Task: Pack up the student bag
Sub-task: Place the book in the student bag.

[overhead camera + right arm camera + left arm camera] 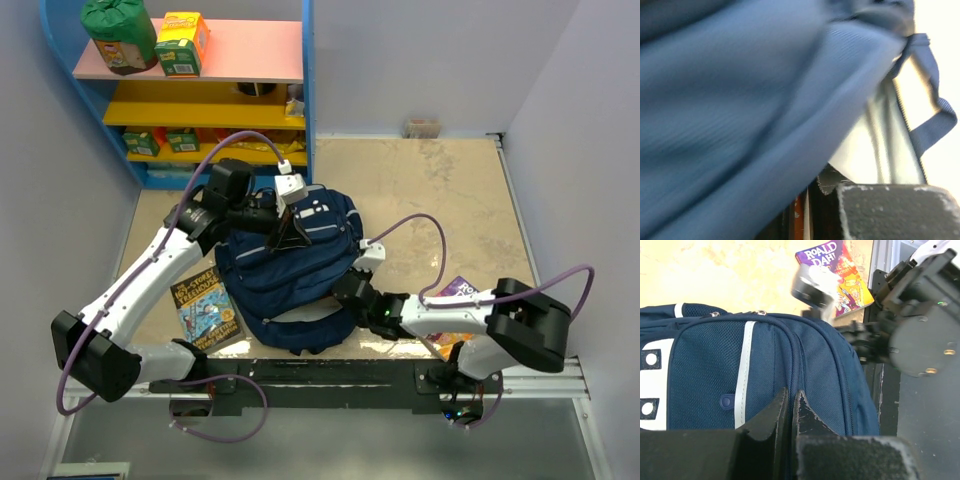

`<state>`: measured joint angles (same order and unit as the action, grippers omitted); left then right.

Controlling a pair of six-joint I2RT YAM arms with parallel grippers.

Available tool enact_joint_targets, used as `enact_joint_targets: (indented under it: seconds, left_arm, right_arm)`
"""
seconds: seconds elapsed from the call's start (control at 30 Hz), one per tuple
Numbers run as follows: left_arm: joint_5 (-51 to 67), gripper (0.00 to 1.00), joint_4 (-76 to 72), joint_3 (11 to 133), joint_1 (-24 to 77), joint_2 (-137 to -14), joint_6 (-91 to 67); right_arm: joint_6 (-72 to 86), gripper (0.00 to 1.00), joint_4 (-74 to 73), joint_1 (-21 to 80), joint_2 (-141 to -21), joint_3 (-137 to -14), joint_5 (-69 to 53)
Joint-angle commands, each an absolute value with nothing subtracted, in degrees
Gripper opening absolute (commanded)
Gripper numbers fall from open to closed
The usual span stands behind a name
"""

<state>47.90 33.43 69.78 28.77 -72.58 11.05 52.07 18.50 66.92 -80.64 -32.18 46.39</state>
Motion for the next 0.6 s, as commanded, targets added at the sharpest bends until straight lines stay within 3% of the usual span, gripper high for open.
enact_joint_targets:
  seconds: [0.0, 0.13, 0.2, 0.23, 0.33, 0.5, 0.57]
  left_arm:
    - [56.7, 0.00, 30.7, 74.4, 28.5, -69.8, 9.8]
    - [57.0, 0.00, 30.0, 72.6, 28.3, -69.4, 9.6]
    - [56.3, 0.00, 29.7, 72.2, 28.2, -69.3, 9.9]
    - [55.8, 0.00, 29.6, 72.0, 28.1, -69.4, 10.2]
    - [52.6, 0.00, 29.0, 71.5, 27.9, -69.6, 10.1]
    - [45.5, 0.00, 25.9, 71.5, 27.2, -70.0, 8.4]
    - [43.1, 0.00, 25.2, 71.5, 26.9, -70.0, 8.3]
  right_arm:
    - [55.8, 0.00, 22.3, 61.7, -86.1, -37.7, 48.0]
    - [55.5, 0.01, 19.5, 61.4, -90.6, -40.6, 46.2]
    - [54.6, 0.23, 19.1, 61.4, -88.5, -39.5, 46.1]
    - [54.6, 0.39, 19.1, 61.4, -87.0, -38.6, 46.2]
    - [55.8, 0.48, 17.1, 61.4, -78.1, -34.8, 47.6]
    - [58.9, 0.50, 8.4, 61.4, -60.6, -30.0, 48.7]
    - [63.0, 0.71, -6.2, 61.4, -58.8, -31.4, 49.9]
